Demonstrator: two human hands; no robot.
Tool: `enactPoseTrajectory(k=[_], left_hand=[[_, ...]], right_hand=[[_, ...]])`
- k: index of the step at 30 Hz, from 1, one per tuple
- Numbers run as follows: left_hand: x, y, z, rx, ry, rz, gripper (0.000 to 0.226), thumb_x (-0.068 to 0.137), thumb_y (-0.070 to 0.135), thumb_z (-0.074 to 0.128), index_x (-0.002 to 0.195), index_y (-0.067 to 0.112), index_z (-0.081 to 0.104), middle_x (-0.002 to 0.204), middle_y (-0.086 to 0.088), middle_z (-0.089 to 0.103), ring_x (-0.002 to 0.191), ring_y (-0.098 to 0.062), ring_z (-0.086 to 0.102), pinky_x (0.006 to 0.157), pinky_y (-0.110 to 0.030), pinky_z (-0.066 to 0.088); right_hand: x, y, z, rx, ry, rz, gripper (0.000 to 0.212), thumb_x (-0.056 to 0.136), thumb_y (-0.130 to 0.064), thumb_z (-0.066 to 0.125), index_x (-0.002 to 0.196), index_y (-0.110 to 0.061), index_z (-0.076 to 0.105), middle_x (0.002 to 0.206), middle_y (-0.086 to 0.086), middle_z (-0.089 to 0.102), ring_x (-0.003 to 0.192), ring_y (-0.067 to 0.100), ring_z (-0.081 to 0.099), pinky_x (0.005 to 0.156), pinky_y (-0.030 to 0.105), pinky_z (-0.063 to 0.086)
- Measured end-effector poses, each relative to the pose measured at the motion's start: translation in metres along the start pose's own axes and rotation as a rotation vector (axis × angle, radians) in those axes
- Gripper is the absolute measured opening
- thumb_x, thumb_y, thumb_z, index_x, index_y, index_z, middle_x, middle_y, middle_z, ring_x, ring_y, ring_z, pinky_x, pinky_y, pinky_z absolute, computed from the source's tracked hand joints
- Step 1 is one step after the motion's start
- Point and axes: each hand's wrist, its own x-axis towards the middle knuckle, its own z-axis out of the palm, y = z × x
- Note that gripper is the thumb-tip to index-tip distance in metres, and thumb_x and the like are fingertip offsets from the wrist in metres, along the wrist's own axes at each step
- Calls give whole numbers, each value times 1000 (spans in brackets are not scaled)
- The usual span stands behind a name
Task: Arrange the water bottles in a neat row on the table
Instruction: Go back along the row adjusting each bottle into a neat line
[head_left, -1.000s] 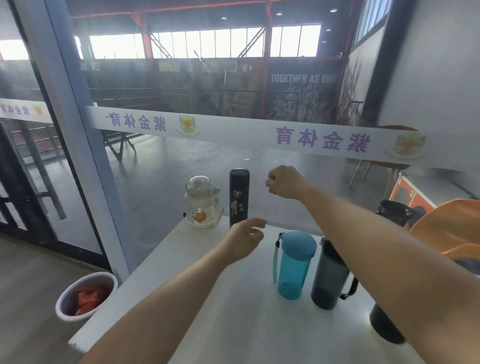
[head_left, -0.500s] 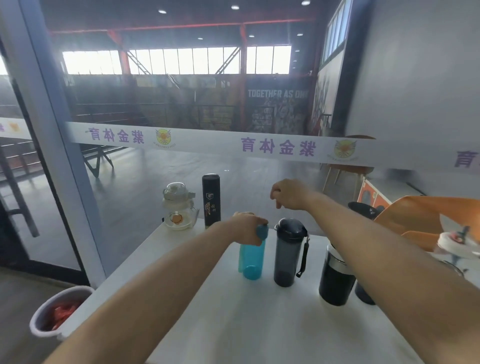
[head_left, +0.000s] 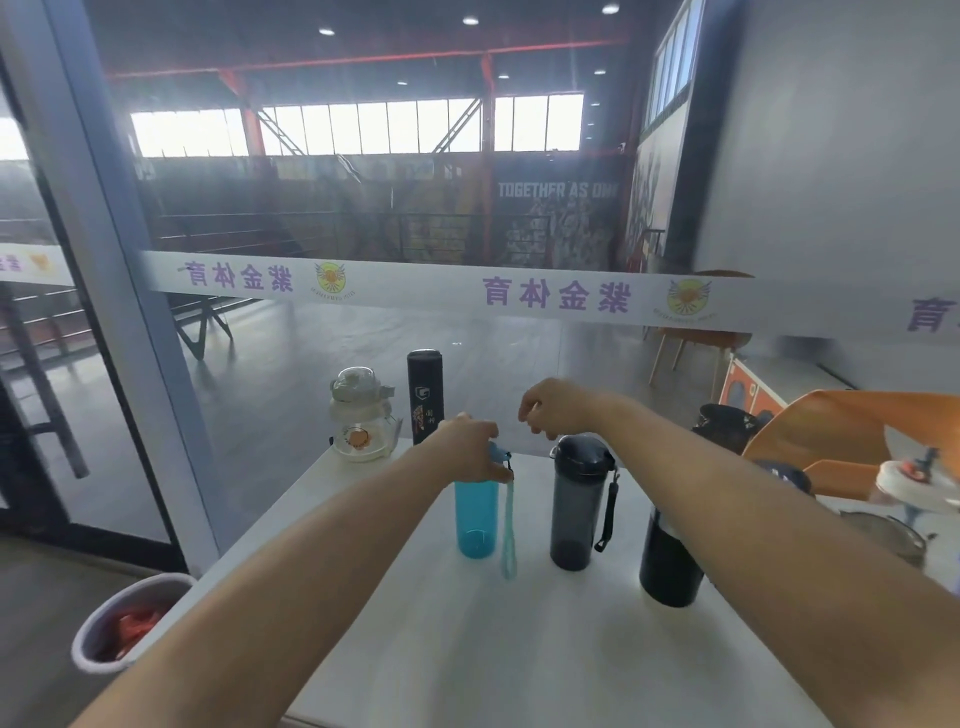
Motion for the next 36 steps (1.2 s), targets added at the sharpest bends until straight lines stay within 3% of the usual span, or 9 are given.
enactPoseTrajectory(k=[3, 8, 11, 13, 18, 24, 31, 36], left_hand=[[2, -12, 3, -100, 2, 34, 76, 77, 49, 79, 139, 21, 46, 132, -7, 50, 107, -22, 54, 94, -33, 51], [-2, -40, 4, -165, -94, 71, 98, 74, 42, 84, 150, 29, 25, 148, -4, 39, 124, -24, 48, 105, -39, 45], [-5, -57, 7, -159, -159, 47, 102, 75, 42, 83, 153, 30, 19, 149, -4, 37, 127, -24, 47, 108, -42, 43], [-7, -65, 12, -125, -153, 36, 96, 76, 42, 82, 152, 28, 24, 145, -3, 43, 124, -22, 49, 106, -39, 46], [-4, -69, 30, -305, -64, 14, 71, 81, 39, 79, 139, 23, 43, 131, 0, 58, 109, -17, 58, 97, -35, 52], [10, -66, 54, -450, 58, -43, 64, 85, 37, 74, 140, 20, 45, 127, 1, 61, 101, -16, 63, 91, -31, 55], [42, -73, 87, -509, 50, -39, 74, 93, 33, 65, 155, 27, 24, 149, 2, 47, 123, -19, 57, 100, -35, 51], [70, -87, 105, -445, 63, -90, 71, 98, 37, 56, 156, 37, 13, 151, 4, 44, 127, -16, 55, 101, -33, 48]], right_hand=[[5, -2, 13, -62, -99, -18, 37, 91, -18, 62, 128, -25, 63, 122, -1, 64, 98, 15, 65, 95, 34, 54], [6, -11, 27, -90, -102, -113, 54, 89, -36, 71, 139, -27, 53, 134, -1, 60, 116, 19, 57, 101, 33, 47], [11, -19, 34, -74, -143, -133, 63, 86, -50, 71, 141, -29, 50, 138, -1, 56, 119, 20, 54, 103, 36, 44], [16, -25, 42, -102, -143, -148, 63, 85, -53, 71, 139, -27, 51, 135, 1, 60, 111, 17, 57, 99, 32, 45], [28, -32, 65, -57, -83, -175, 61, 80, -40, 81, 130, -24, 51, 124, 4, 62, 98, 20, 62, 89, 30, 57], [49, -23, 68, -6, 27, -148, 55, 80, -33, 82, 126, -24, 52, 124, 5, 61, 99, 20, 62, 87, 28, 57], [99, -7, 64, 83, 43, -5, 52, 85, -24, 78, 129, -25, 51, 131, 6, 56, 109, 23, 60, 96, 34, 56], [141, 0, 59, 118, 31, 39, 51, 88, -20, 75, 131, -27, 50, 133, 5, 54, 113, 21, 58, 100, 35, 52]])
